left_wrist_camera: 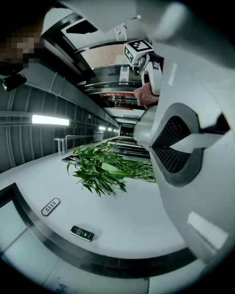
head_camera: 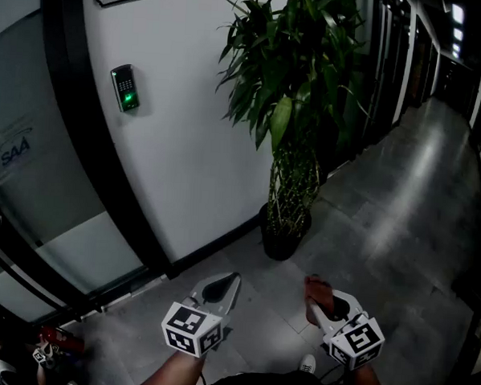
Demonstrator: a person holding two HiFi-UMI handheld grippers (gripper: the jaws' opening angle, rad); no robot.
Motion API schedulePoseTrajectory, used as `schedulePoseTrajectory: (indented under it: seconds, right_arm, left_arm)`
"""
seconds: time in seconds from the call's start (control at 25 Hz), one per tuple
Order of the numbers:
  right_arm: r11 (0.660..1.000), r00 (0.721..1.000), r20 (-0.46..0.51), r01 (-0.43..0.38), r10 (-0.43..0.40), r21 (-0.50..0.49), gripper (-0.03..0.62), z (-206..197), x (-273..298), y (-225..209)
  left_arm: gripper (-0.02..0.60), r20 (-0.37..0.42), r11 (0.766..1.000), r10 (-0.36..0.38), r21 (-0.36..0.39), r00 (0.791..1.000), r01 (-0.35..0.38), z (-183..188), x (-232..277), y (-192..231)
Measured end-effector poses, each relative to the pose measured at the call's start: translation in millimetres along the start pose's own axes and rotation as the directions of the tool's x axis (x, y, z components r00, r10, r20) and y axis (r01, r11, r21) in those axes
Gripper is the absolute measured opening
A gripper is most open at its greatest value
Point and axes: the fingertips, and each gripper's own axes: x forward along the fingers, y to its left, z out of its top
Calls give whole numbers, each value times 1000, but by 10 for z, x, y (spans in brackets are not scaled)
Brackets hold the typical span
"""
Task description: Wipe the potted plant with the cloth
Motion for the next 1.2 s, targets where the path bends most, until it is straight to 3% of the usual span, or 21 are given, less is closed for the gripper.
schedulePoseTrajectory:
  seconds: [0.36, 0.6, 0.96, 1.2]
  right_arm:
    - [999, 999, 0, -36, 36, -12, 71, 45, 264, 379]
    - [998, 997, 35, -65, 66, -22, 71, 235, 589, 354]
    - [999, 998, 50, -41, 42, -14, 71, 343, 1439, -139]
    - [1000, 997, 70, 8, -9, 12, 71, 535, 1971, -621]
  left_arm:
    - [18, -1, 1000, 12, 1, 1000, -12, -29, -268, 302]
    - [17, 13, 1000, 12, 9, 1000, -12, 66, -213, 480]
    - [18, -22, 998, -20, 59, 1000, 21, 237, 495, 1074]
    - [18, -40, 990, -104, 93, 994, 107, 552, 1281, 1345]
